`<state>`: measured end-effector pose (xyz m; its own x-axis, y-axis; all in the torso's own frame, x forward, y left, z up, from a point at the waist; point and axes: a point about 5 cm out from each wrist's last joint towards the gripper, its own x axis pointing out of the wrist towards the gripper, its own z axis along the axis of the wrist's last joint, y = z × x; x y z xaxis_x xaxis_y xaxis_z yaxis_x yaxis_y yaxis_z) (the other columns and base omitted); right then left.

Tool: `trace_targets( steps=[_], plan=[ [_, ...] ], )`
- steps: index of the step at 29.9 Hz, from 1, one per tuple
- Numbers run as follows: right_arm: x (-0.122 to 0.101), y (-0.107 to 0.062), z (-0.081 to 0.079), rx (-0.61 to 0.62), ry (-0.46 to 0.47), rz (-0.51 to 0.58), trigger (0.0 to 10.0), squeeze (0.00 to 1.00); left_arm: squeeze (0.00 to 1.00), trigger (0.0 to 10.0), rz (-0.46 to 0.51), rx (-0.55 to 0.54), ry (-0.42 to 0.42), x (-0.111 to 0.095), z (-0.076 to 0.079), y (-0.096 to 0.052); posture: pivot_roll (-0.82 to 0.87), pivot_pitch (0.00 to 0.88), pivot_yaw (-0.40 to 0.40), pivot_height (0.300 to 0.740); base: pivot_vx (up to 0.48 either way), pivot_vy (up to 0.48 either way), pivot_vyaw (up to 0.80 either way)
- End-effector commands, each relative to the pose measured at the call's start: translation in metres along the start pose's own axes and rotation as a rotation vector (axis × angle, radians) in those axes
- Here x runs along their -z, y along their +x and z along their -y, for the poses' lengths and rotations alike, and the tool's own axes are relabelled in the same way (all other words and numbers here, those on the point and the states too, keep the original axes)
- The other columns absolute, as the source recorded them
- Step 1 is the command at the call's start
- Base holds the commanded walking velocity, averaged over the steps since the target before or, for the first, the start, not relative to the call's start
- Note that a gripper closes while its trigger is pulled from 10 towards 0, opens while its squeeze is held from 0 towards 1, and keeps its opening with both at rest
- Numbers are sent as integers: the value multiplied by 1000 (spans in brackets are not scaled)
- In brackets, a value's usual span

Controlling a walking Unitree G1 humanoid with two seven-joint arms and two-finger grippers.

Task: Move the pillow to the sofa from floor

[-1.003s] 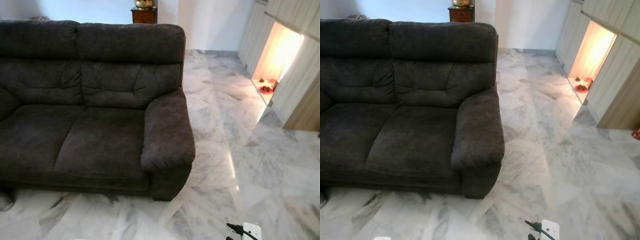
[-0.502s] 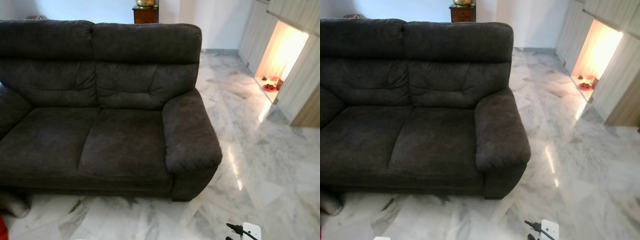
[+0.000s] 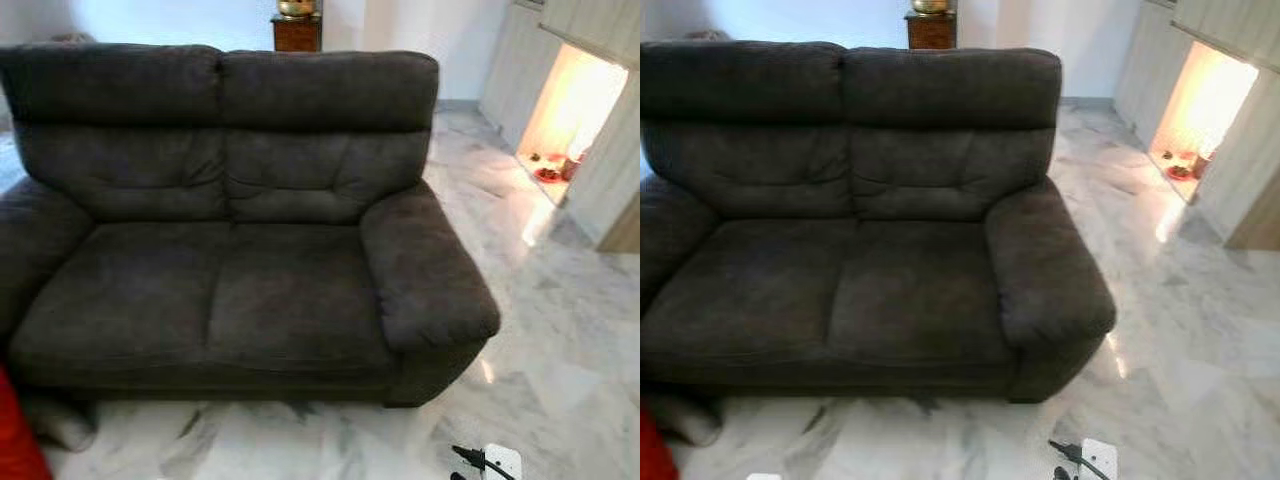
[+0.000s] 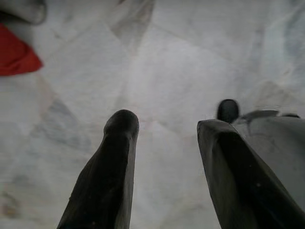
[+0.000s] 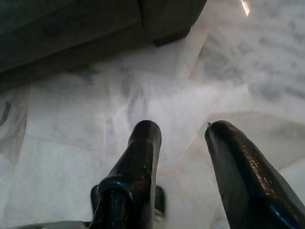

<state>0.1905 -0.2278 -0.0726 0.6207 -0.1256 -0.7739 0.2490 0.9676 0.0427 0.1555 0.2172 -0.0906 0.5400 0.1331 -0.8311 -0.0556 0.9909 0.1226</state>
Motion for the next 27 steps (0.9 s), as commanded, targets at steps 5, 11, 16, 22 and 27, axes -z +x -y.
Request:
trace_targets(
  steps=[5, 11, 16, 22, 27],
  plan=[
    [19, -1, -26, -135, -56, -122, 10000, 0, 0, 10000, -23, -95, -248, 22, -28, -7, 208, 0, -19, 740, 0, 480, 0],
    [23, -1, -32, -139, -61, -130, 10000, 0, 0, 10000, -20, -94, -251, 21, -28, -7, 212, 0, -22, 740, 0, 480, 0],
    [27, -2, -34, -142, -56, -135, 10000, 0, 0, 10000, -16, -92, -252, 20, -28, -7, 202, 0, -18, 740, 0, 480, 0],
    [26, -2, -33, -140, -54, -133, 10000, 0, 0, 10000, -15, -87, -260, 19, -26, -7, 177, 0, -13, 740, 0, 480, 0],
    [26, -2, -34, -140, -44, -131, 10000, 0, 0, 10000, -18, -84, -251, 18, -27, -6, 167, 0, 1, 740, 0, 480, 0]
  ],
)
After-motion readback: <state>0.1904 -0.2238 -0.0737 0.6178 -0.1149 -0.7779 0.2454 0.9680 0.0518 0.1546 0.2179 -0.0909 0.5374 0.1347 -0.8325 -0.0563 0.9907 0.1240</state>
